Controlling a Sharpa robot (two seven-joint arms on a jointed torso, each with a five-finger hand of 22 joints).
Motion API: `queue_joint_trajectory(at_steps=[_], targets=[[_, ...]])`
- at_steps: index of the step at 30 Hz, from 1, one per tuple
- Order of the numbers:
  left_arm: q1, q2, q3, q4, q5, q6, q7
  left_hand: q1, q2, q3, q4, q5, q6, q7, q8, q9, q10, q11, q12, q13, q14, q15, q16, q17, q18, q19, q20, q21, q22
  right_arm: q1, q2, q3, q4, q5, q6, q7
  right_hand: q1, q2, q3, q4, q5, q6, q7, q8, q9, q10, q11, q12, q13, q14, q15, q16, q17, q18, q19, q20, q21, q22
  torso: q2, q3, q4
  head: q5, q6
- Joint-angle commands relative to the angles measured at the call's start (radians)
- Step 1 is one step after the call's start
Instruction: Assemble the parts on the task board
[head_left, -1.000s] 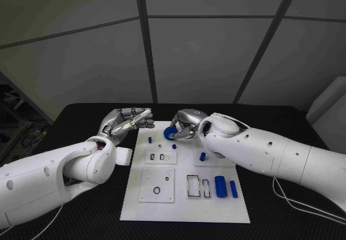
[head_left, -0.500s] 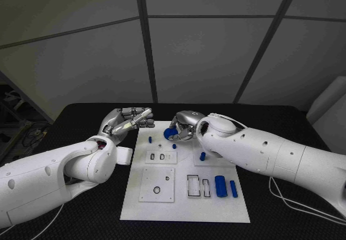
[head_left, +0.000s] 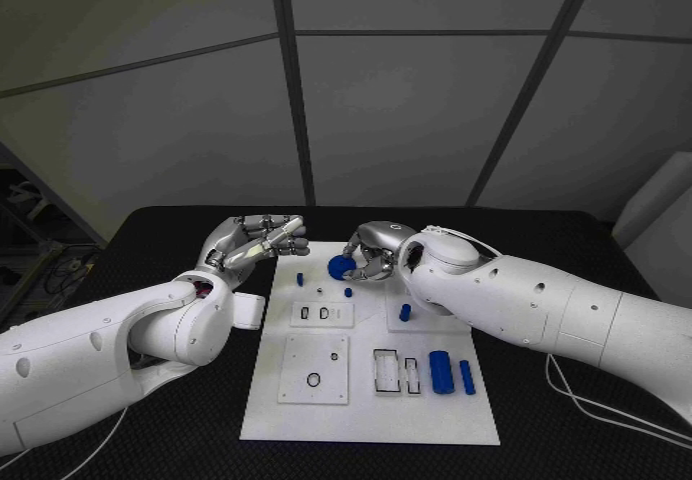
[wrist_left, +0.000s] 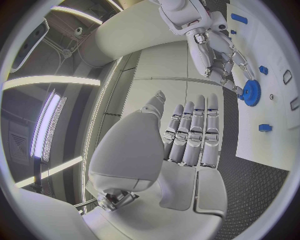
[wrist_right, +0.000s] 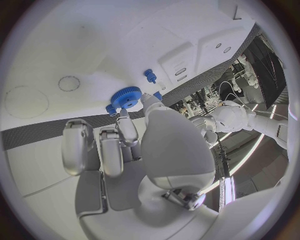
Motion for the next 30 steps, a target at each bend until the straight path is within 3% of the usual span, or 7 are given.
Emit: queue_joint_trajectory(at_steps=[1, 7, 11, 16, 22, 27, 30], targets=[[0.002, -0.001, 0.001, -0.001, -0.007, 0.010, 0.002, -0.009, 0.003, 0.000, -0.004, -0.004, -0.001, 0.008, -0.006, 0.000, -0.002, 0.007, -0.004, 0.000, -0.003, 0.002, -0.007, 0.001, -0.013, -0.007, -0.002, -0.005, -0.001, 0.000, -0.017, -0.001, 0.019, -0.002, -0.095, 0.024, 0.011, -0.002, 0.002, -0.009, -0.001, 0.008, 0.002, -0.002, -0.001, 0.009, 0.000, 0.006, 0.004, 0.103, -0.007, 0.004, 0.259, -0.007, 0.004, -0.004, 0.006, 0.053, 0.000, 0.0008, 0.0000, -0.001, 0.002], [0.002, -0.003, 0.001, -0.006, -0.007, 0.010, 0.003, -0.009, 0.003, 0.000, -0.004, -0.004, -0.001, 0.008, -0.006, 0.000, -0.002, 0.007, -0.004, 0.000, -0.003, 0.002, -0.007, 0.001, -0.013, -0.007, -0.002, -0.005, -0.001, 0.000, -0.072, 0.000, 0.066, 0.118, -0.271, 0.173, 0.039, 0.003, 0.013, -0.026, 0.010, 0.004, 0.006, -0.005, -0.002, 0.004, 0.003, 0.001, -0.001, 0.102, -0.005, 0.002, 0.254, -0.004, -0.008, -0.003, -0.002, 0.037, -0.001, 0.0004, -0.0037, -0.001, 0.006], [0.002, -0.004, 0.001, -0.011, -0.007, 0.011, 0.003, -0.009, 0.003, 0.000, -0.004, -0.004, -0.001, 0.008, -0.006, 0.000, -0.002, 0.007, -0.004, 0.000, -0.003, 0.002, -0.007, 0.001, -0.013, -0.007, -0.002, -0.005, -0.001, 0.001, -0.128, 0.000, 0.109, 0.200, -0.321, 0.237, 0.049, 0.003, 0.016, -0.033, 0.016, 0.002, 0.007, -0.005, -0.003, -0.003, 0.003, -0.005, -0.007, 0.102, -0.004, 0.002, 0.254, -0.003, -0.011, -0.003, -0.005, 0.033, -0.003, 0.0019, -0.0056, -0.001, 0.008], [0.002, -0.004, 0.001, -0.015, -0.007, 0.013, 0.004, -0.009, 0.003, -0.001, -0.005, -0.004, -0.001, 0.008, -0.007, 0.000, -0.002, 0.007, -0.004, 0.000, -0.003, 0.002, -0.008, 0.001, -0.013, -0.008, -0.002, -0.005, -0.001, 0.002, -0.222, 0.001, 0.164, 0.272, -0.257, 0.242, 0.062, -0.001, 0.018, -0.043, 0.017, 0.013, 0.008, -0.001, 0.000, -0.009, 0.004, -0.012, -0.013, 0.101, -0.003, 0.000, 0.250, -0.002, -0.015, -0.002, -0.008, 0.028, -0.005, 0.0007, -0.0079, -0.002, 0.010], [0.002, -0.003, 0.001, -0.020, -0.007, 0.016, 0.003, -0.009, 0.003, -0.001, -0.005, -0.005, -0.001, 0.008, -0.007, 0.000, -0.002, 0.007, -0.005, 0.000, -0.003, 0.002, -0.008, 0.001, -0.013, -0.009, -0.002, -0.005, -0.001, 0.003, -0.361, 0.000, 0.220, 0.309, -0.153, 0.258, 0.092, -0.009, 0.019, -0.064, 0.003, 0.029, 0.008, 0.001, 0.001, -0.015, 0.004, -0.022, -0.022, 0.099, -0.003, -0.003, 0.243, 0.000, -0.021, -0.001, -0.013, 0.020, -0.006, 0.0032, -0.0133, -0.007, 0.012], [0.002, 0.001, 0.001, -0.023, -0.007, 0.019, 0.002, -0.009, 0.003, -0.001, -0.005, -0.005, 0.000, 0.008, -0.007, 0.000, -0.001, 0.007, -0.004, 0.000, -0.004, 0.003, -0.009, 0.002, -0.013, -0.010, -0.001, -0.005, -0.001, 0.002, -0.434, 0.000, 0.228, 0.345, -0.131, 0.268, 0.103, -0.015, 0.018, -0.072, 0.005, 0.029, 0.008, 0.000, 0.001, -0.020, 0.004, -0.028, -0.029, 0.097, -0.003, -0.005, 0.237, 0.002, -0.025, -0.002, -0.017, 0.014, -0.008, 0.0056, -0.0184, -0.014, 0.013], [0.001, 0.003, 0.001, -0.026, -0.007, 0.021, 0.001, -0.009, 0.003, -0.001, -0.006, -0.005, 0.001, 0.007, -0.007, 0.000, 0.000, 0.007, -0.004, 0.001, -0.004, 0.003, -0.010, 0.002, -0.013, -0.011, -0.001, -0.006, -0.001, 0.002, -0.459, -0.001, 0.220, 0.358, -0.124, 0.272, 0.107, -0.018, 0.017, -0.075, 0.007, 0.027, 0.009, -0.002, 0.000, -0.025, 0.005, -0.034, -0.035, 0.097, -0.003, -0.006, 0.235, 0.002, -0.027, -0.001, -0.018, 0.011, -0.007, 0.0069, -0.0176, -0.019, 0.016]])
